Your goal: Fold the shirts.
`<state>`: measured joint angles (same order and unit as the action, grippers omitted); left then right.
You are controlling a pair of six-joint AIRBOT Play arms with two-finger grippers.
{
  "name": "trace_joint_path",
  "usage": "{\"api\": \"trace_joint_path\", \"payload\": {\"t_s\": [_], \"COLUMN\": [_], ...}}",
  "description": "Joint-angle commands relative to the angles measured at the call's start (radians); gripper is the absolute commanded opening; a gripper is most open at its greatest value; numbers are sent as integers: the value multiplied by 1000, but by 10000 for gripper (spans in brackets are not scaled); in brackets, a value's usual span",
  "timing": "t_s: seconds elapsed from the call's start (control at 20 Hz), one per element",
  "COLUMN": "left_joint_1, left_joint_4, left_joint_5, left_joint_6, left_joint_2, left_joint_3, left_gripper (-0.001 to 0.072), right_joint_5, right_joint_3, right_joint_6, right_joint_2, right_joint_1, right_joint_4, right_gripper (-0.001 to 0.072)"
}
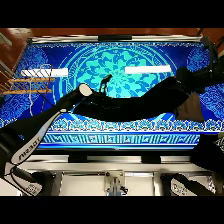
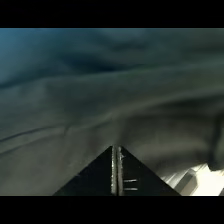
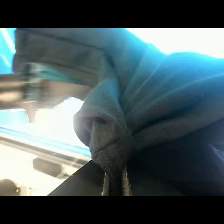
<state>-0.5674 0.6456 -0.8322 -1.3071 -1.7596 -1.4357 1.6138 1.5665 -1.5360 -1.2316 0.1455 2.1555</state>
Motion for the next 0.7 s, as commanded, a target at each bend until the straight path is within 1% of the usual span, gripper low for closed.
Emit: {"api": "trace_joint_path", "payload": {"t_s": [0.0,0.15,0.25,0.3,0.35,0.45,0.55,0.65], "left_joint_1": [-99,-142,-135,-117,-95,-45,5,66], "left_joint_4": [-57,-110,-100,-76,-27,148,326,483], "left_joint_5": [119,122,109,82,45,-14,-85,-158], "left_joint_6": [-87,-92,-81,-82,-92,-175,-245,-276], "left_joint_2": [-74,-138,-137,-123,-104,-37,50,163], "left_joint_3": [-8,-87,-116,-115,-115,-108,-107,-107], "left_gripper": [36,36,36,35,35,35,35,35], "right_joint_5": [53,62,58,47,34,1,-39,-104], "right_joint_3": [1,1,1,1,0,0,0,1], "right_joint_6": [39,64,71,70,70,68,63,57], "right_joint_2": [74,105,108,104,98,73,32,-19], "right_joint_1": [0,0,0,0,0,-14,-79,-168], "right_joint_4": [19,35,34,34,34,24,-15,-38], "right_gripper": [60,60,60,60,60,60,60,60]}}
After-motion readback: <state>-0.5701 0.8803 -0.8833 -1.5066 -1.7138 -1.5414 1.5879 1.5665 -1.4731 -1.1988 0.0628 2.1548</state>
